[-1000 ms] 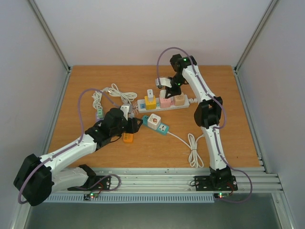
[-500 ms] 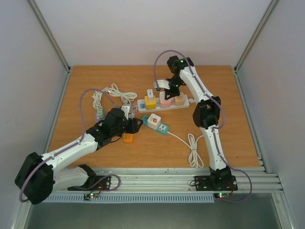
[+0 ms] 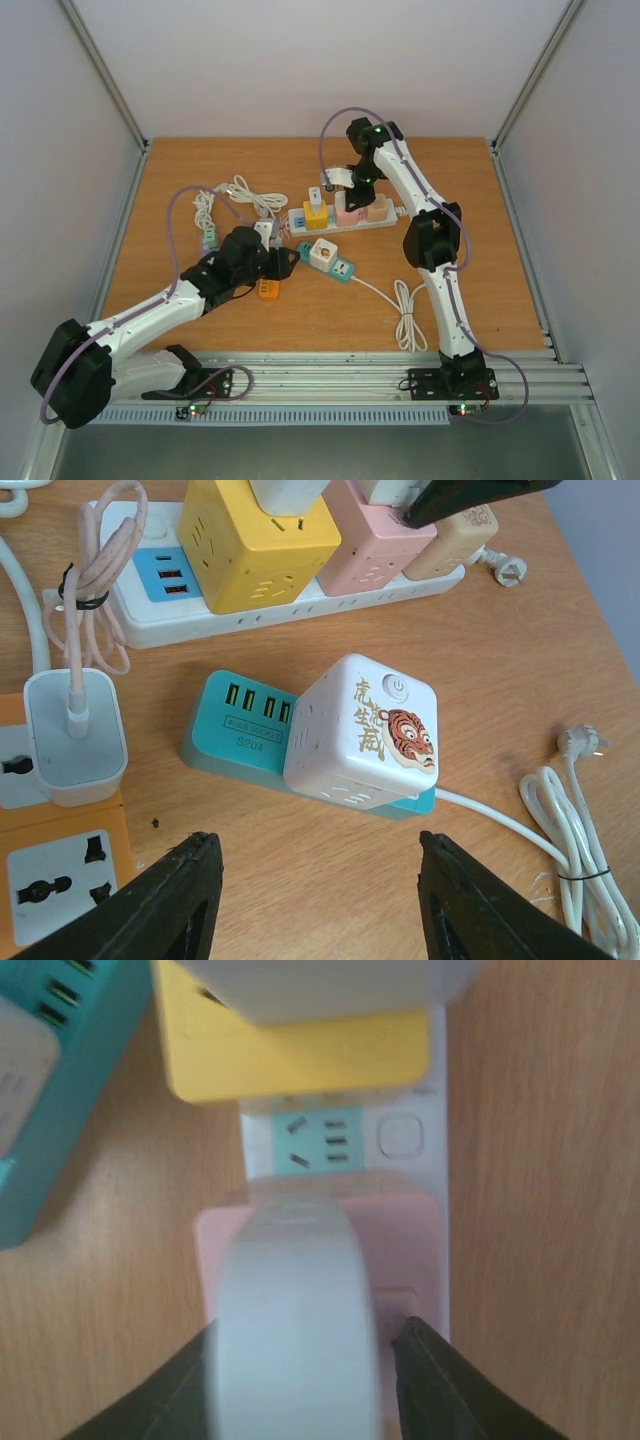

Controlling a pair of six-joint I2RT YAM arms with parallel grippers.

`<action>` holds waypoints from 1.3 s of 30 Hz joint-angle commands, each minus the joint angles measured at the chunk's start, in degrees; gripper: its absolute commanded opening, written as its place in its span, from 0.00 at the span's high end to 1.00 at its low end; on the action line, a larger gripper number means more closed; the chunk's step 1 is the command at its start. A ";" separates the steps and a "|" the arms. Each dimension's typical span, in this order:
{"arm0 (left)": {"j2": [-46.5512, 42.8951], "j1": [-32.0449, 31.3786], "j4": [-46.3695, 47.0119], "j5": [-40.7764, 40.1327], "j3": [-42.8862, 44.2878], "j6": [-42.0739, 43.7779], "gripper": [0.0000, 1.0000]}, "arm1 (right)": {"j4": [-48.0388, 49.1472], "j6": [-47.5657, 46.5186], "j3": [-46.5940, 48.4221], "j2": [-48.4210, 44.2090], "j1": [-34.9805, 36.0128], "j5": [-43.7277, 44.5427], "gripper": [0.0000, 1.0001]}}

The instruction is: Insert the plug

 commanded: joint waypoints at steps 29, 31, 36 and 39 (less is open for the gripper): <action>-22.13 0.12 -30.70 -23.10 11.26 -2.43 0.01 | 34.86 45.61 -33.24 -40.07 0.17 -7.26 0.14; -21.76 0.10 -36.30 -25.06 14.28 -4.93 0.01 | 41.56 50.31 -42.69 -47.52 0.17 -8.20 0.02; -21.43 0.10 -43.16 -23.72 18.63 -7.23 0.01 | 57.16 69.42 -62.19 -64.57 0.26 0.55 0.02; -22.93 0.10 -43.16 -23.38 17.96 -4.29 0.01 | 48.07 87.60 -61.51 -66.58 0.13 18.36 0.02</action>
